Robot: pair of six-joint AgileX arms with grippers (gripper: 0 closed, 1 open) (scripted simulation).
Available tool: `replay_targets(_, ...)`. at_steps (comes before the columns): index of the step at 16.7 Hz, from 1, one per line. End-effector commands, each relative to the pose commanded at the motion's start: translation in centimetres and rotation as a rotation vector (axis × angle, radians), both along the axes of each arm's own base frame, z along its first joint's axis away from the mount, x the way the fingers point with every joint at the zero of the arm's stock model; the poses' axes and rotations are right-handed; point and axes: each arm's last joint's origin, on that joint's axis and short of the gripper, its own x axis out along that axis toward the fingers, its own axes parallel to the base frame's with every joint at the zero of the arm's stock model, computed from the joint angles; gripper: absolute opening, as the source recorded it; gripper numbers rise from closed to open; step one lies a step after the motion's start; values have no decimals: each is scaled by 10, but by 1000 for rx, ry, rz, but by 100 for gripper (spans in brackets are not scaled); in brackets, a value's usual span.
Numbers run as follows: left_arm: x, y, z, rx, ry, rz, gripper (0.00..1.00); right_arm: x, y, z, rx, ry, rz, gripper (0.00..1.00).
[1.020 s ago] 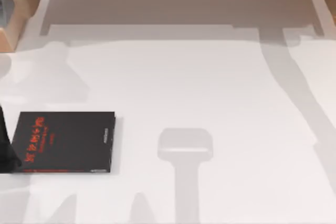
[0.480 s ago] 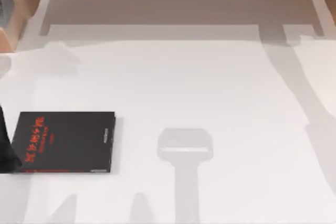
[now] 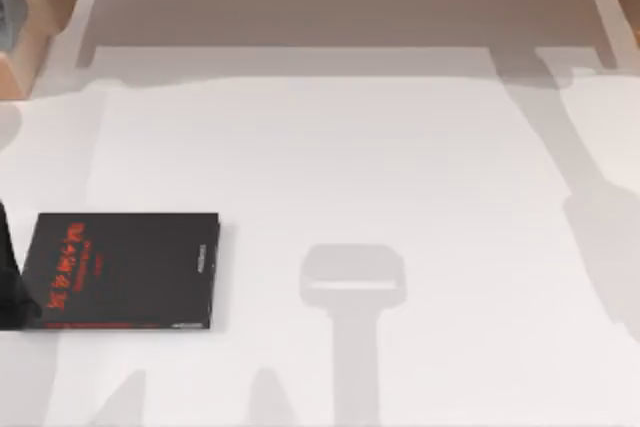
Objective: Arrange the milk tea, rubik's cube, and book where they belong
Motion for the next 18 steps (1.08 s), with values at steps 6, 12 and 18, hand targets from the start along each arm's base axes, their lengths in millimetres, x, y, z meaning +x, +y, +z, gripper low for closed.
replay_targets(6,0,0,0,0,0,0,100,2,0,-1,-1,5,1,8)
replay_targets(12,0,0,0,0,0,0,100,2,0,-1,-1,5,1,53)
replay_targets(18,0,0,0,0,0,0,100,2,0,-1,-1,5,1,98)
